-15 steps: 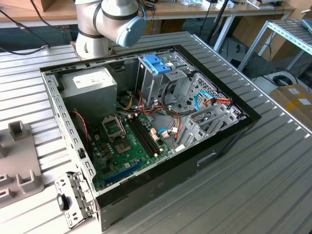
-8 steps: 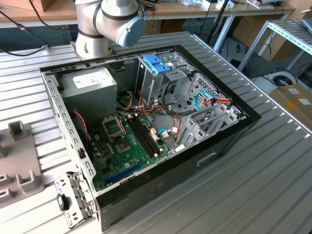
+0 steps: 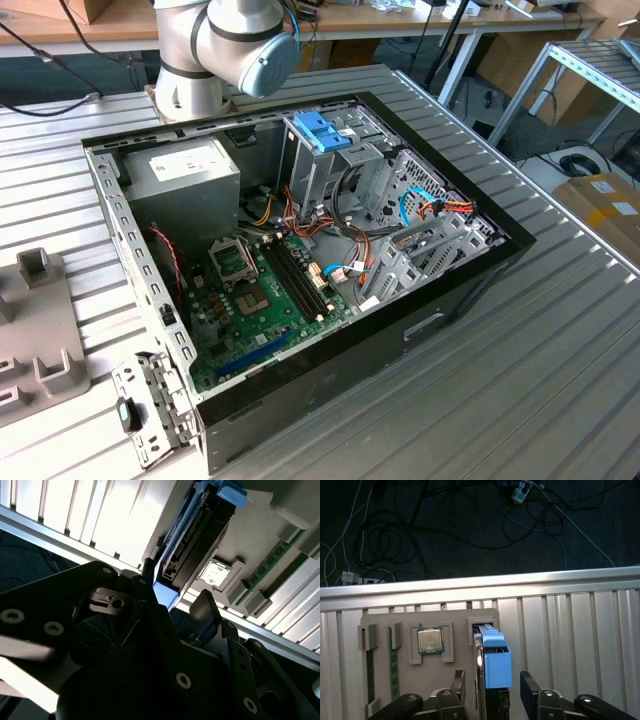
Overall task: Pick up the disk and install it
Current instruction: 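Pick up the disk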
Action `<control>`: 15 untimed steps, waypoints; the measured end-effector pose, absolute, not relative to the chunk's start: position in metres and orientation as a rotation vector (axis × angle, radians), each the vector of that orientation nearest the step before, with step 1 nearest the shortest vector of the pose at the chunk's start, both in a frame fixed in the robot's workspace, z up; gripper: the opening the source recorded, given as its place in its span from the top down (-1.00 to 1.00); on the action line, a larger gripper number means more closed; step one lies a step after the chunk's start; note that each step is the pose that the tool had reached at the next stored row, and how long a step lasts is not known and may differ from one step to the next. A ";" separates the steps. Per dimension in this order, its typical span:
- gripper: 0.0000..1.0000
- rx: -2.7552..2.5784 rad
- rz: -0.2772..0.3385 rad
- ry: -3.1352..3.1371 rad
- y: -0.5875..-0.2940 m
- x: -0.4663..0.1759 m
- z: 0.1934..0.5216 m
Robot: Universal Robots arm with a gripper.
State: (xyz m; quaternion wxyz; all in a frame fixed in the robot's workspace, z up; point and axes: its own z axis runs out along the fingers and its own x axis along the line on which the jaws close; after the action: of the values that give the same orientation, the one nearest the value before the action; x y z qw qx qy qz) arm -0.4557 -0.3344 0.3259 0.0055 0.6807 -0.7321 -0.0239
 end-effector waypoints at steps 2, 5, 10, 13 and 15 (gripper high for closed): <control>-0.11 2.140 -0.075 -2.283 -0.334 -0.457 0.324; -0.11 2.150 -0.075 -2.274 -0.334 -0.457 0.321; -0.11 2.163 -0.075 -2.261 -0.334 -0.458 0.318; -0.11 2.170 -0.075 -2.254 -0.334 -0.458 0.314; -0.11 2.173 -0.075 -2.251 -0.334 -0.458 0.312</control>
State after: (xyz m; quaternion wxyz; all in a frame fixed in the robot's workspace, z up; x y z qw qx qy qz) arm -0.4582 -0.3344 0.3123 0.0058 0.6943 -0.7193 -0.0238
